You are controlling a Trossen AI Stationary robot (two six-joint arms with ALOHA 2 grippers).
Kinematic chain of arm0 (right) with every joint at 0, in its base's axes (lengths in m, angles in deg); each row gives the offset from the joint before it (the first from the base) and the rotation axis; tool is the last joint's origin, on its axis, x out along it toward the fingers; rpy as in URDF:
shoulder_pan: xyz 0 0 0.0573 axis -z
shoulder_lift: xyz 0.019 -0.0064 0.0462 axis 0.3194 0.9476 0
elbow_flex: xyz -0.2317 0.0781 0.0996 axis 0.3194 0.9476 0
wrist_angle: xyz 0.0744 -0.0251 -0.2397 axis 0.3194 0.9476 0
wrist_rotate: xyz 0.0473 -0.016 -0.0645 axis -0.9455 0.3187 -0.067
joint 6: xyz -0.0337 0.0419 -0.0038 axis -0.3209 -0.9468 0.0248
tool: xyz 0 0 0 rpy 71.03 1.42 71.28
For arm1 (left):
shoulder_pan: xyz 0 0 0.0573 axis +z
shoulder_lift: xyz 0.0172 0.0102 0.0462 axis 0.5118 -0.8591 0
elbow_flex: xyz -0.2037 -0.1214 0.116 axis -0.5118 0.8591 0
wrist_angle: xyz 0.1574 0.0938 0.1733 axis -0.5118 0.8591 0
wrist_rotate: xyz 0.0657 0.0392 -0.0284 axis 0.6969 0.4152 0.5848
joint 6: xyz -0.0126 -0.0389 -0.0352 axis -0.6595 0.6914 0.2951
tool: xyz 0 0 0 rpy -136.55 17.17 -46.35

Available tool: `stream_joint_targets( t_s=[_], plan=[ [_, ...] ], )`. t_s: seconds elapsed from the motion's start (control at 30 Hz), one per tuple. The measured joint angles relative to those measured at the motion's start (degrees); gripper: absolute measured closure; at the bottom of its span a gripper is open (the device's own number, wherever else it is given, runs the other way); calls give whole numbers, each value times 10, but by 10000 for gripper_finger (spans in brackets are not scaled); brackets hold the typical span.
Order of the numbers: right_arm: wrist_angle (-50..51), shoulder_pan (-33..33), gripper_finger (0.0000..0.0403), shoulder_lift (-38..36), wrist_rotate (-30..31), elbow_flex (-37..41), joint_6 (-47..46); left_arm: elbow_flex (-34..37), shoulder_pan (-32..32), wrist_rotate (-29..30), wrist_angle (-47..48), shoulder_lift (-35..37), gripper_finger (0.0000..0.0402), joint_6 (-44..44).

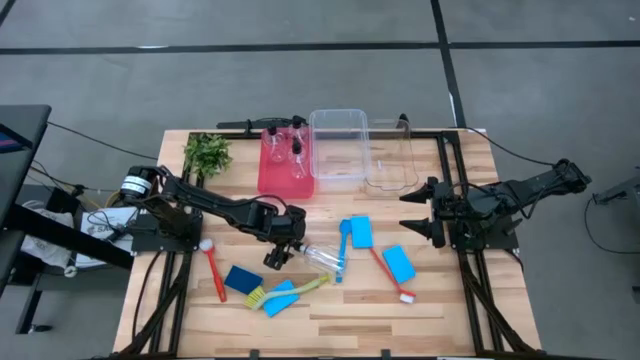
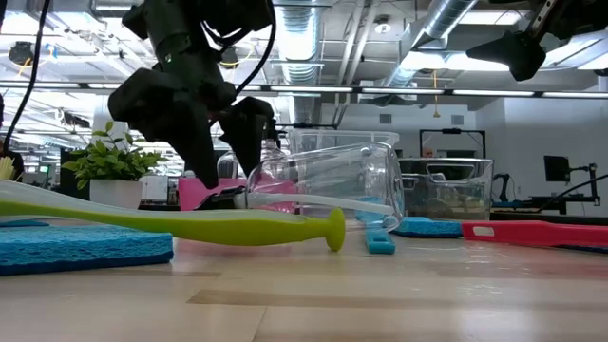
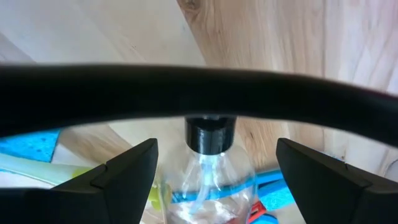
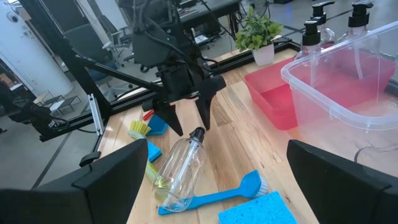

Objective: Pick & Place Kitchen Sink Supplies
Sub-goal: Put the transparent dishwashing liquid dispenser into the red bin

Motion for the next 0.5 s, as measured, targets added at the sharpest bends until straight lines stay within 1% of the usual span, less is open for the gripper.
stream_joint_targets(
  t_s=[0.13,0.23,0.33,0.5],
  plan=[
    [0,0,26,0,0,0,0,4,0,1,-5,0,73,0],
    [0,0,26,0,0,0,0,4,0,19,-9,0,73,-1],
    [0,0,26,0,0,0,0,5,-3,25,-40,0,73,-5],
    [0,0,26,0,0,0,0,5,-4,29,-39,0,73,-5]
  ],
)
